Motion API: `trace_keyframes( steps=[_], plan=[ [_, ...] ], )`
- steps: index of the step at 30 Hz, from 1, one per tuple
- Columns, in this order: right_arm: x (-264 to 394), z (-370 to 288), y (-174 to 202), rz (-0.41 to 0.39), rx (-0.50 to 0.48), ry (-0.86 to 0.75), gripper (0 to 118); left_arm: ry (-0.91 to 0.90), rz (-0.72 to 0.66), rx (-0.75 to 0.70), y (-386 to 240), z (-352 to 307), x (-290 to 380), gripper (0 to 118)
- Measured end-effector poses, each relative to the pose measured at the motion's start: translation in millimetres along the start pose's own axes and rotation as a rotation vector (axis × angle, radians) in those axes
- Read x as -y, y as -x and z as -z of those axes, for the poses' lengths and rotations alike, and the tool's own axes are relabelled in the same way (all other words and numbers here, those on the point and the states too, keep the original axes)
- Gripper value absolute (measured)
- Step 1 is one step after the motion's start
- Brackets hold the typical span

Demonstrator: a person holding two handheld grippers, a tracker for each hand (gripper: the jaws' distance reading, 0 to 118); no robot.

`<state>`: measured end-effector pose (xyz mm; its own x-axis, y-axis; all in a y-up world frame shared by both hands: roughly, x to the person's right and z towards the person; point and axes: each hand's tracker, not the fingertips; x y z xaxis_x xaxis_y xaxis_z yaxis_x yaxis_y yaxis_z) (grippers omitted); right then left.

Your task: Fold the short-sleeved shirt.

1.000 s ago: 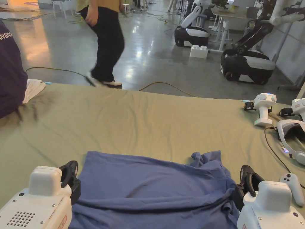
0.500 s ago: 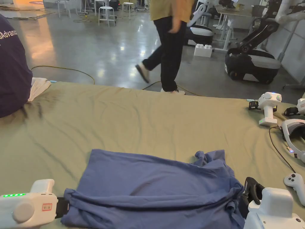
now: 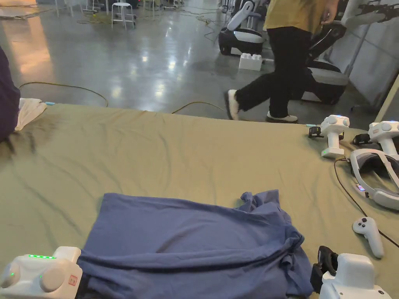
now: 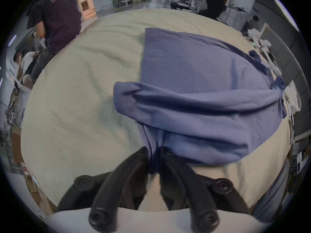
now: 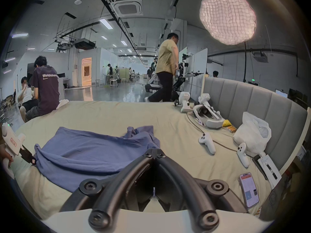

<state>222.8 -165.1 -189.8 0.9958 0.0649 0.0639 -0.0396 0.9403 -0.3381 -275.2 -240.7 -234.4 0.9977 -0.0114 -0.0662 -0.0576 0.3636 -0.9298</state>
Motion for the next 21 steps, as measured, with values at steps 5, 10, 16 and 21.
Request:
trace_keyframes(
  steps=[5,10,16,21],
  plan=[
    [18,37,-10,-0.012,0.005,0.175,34,-0.065,-0.131,0.059,17,-18,9,8],
    [41,83,-15,-0.033,-0.062,0.422,60,-0.143,-0.120,0.069,29,-42,14,8],
    [74,135,-17,-0.031,-0.100,0.644,65,-0.217,-0.116,0.088,35,-61,14,8],
    [74,134,-7,-0.053,-0.147,0.624,24,-0.247,-0.101,0.079,33,-66,10,8]
  ],
)
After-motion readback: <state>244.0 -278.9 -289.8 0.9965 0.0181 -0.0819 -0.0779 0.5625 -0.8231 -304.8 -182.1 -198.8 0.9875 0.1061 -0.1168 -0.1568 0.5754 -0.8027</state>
